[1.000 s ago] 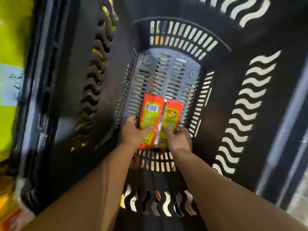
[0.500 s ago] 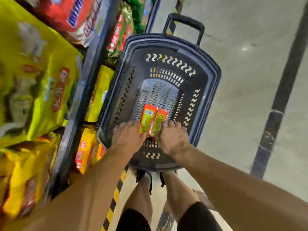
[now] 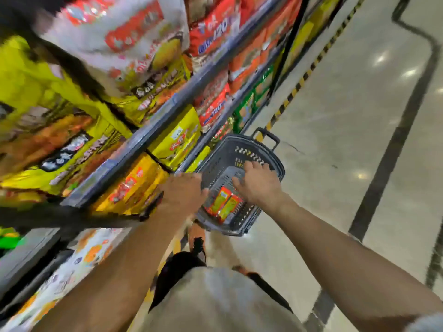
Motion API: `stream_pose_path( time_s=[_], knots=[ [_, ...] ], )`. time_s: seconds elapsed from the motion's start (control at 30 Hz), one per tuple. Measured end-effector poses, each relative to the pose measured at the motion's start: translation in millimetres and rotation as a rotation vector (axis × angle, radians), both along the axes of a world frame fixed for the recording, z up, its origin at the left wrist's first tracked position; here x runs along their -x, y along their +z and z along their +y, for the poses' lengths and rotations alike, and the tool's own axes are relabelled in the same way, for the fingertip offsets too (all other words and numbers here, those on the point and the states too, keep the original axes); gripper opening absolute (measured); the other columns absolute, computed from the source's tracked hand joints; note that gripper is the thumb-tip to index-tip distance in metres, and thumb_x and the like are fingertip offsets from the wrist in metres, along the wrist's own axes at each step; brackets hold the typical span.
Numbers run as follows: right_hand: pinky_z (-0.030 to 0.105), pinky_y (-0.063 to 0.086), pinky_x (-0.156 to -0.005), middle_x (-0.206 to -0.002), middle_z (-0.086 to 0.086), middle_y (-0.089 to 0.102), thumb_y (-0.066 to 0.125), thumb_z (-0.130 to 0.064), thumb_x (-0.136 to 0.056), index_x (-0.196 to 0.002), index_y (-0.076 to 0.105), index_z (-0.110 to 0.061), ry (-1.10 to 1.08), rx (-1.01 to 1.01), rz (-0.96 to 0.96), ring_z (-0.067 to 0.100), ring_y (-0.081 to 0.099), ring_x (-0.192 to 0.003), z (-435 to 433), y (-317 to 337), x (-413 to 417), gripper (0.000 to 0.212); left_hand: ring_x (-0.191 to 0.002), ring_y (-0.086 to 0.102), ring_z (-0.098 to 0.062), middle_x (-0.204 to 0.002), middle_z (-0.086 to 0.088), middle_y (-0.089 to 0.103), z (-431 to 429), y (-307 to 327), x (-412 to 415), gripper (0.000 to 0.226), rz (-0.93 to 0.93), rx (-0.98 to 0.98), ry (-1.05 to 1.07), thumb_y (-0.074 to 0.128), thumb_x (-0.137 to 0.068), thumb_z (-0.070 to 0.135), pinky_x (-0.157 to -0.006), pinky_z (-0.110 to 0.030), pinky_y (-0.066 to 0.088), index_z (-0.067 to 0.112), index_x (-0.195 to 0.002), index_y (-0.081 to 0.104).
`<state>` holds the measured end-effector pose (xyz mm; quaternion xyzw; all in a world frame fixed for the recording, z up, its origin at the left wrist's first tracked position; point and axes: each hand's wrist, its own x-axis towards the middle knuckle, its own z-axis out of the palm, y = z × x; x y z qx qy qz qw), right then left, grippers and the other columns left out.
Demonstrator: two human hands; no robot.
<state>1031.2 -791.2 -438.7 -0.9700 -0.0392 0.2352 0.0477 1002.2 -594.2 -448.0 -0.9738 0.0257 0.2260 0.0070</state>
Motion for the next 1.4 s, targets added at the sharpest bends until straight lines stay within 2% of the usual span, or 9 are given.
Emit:
stream_pose_path(
  time_s=[0.1, 0.27, 0.4, 0.57, 0.73, 0.9, 1.03, 1.3, 1.4],
  knots=[
    [0.052, 0.042, -0.108, -0.152, 0.019, 0.049, 0.045, -0.056, -0.106, -0.151, 0.039, -0.008, 0.131, 0.002, -0.058, 0.041, 0.044, -0.140, 6.3, 52.0, 13.6, 0.066, -0.135, 0.051, -0.030, -0.144, -0.006, 0.058, -3.9, 54.2, 34.2, 0.052, -0.087, -0.026, 0.119, 0.047, -0.105, 0.056, -0.109, -0.043, 0.039, 0.020, -0.143, 0.053],
    [0.052, 0.043, -0.108, -0.148, 0.018, 0.052, 0.049, -0.056, -0.104, -0.147, 0.043, -0.009, 0.379, -0.033, -0.222, 0.040, 0.048, -0.137, 39.9, 118.3, 41.9, 0.064, -0.132, 0.055, -0.034, -0.141, -0.010, 0.063, 4.4, 134.6, 93.6, 0.046, -0.238, -0.027, 0.294, 0.051, -0.103, 0.051, -0.108, -0.044, 0.041, 0.020, -0.136, 0.059],
    [0.052, 0.042, -0.110, -0.148, 0.018, 0.054, 0.049, -0.058, -0.103, -0.146, 0.045, -0.008, 0.554, -0.115, -0.299, 0.041, 0.047, -0.138, 81.6, 165.2, 74.5, 0.066, -0.131, 0.057, -0.035, -0.143, -0.007, 0.063, 29.4, 184.6, 151.3, 0.053, -0.266, -0.097, 0.446, 0.052, -0.100, 0.057, -0.105, -0.047, 0.045, 0.023, -0.141, 0.056],
    [0.050, 0.043, -0.107, -0.148, 0.015, 0.053, 0.046, -0.063, -0.102, -0.150, 0.043, -0.010, 0.746, -0.199, -0.391, 0.039, 0.048, -0.138, 143.8, 221.6, 125.1, 0.071, -0.129, 0.058, -0.035, -0.138, -0.009, 0.064, 67.4, 239.9, 218.3, 0.050, -0.357, -0.134, 0.607, 0.051, -0.102, 0.055, -0.103, -0.048, 0.045, 0.019, -0.136, 0.056],
    [0.049, 0.045, -0.104, -0.141, 0.016, 0.058, 0.047, -0.065, -0.100, -0.141, 0.050, -0.012, 0.883, -0.308, -0.467, 0.040, 0.053, -0.131, 199.1, 270.2, 181.6, 0.067, -0.129, 0.057, -0.035, -0.139, -0.009, 0.065, 111.3, 285.2, 286.2, 0.054, -0.461, -0.220, 0.747, 0.051, -0.100, 0.060, -0.105, -0.046, 0.045, 0.020, -0.135, 0.058],
    [0.050, 0.044, -0.107, -0.150, 0.014, 0.052, 0.045, -0.066, -0.102, -0.154, 0.039, -0.013, 0.977, -0.341, -0.515, 0.039, 0.049, -0.136, 246.3, 303.1, 233.3, 0.074, -0.128, 0.059, -0.033, -0.140, -0.006, 0.065, 150.1, 319.3, 348.9, 0.056, -0.546, -0.268, 0.806, 0.050, -0.100, 0.061, -0.104, -0.044, 0.046, 0.024, -0.142, 0.056],
    [0.051, 0.041, -0.108, -0.152, 0.013, 0.049, 0.042, -0.067, -0.102, -0.154, 0.037, -0.013, 1.010, -0.358, -0.536, 0.039, 0.047, -0.137, 280.5, 322.8, 274.1, 0.075, -0.132, 0.056, -0.031, -0.146, -0.005, 0.061, 185.6, 338.9, 397.7, 0.060, -0.584, -0.294, 0.830, 0.049, -0.102, 0.061, -0.107, -0.044, 0.046, 0.024, -0.149, 0.050],
    [0.052, 0.041, -0.113, -0.157, 0.012, 0.045, 0.039, -0.068, -0.103, -0.159, 0.031, -0.013, 0.943, -0.392, -0.579, 0.036, 0.041, -0.143, 329.7, 353.2, 326.9, 0.080, -0.135, 0.055, -0.027, -0.146, -0.003, 0.061, 245.6, 366.8, 448.0, 0.060, -0.724, -0.262, 0.791, 0.049, -0.102, 0.059, -0.108, -0.043, 0.045, 0.021, -0.150, 0.050],
    [0.050, 0.042, -0.113, -0.156, 0.010, 0.047, 0.040, -0.068, -0.102, -0.158, 0.034, -0.013, 0.893, -0.439, -0.569, 0.034, 0.042, -0.143, 342.8, 359.8, 336.7, 0.079, -0.138, 0.052, -0.028, -0.151, -0.004, 0.057, 262.4, 369.9, 456.6, 0.063, -0.760, -0.233, 0.794, 0.048, -0.103, 0.059, -0.108, -0.043, 0.045, 0.020, -0.153, 0.045]
  ],
)
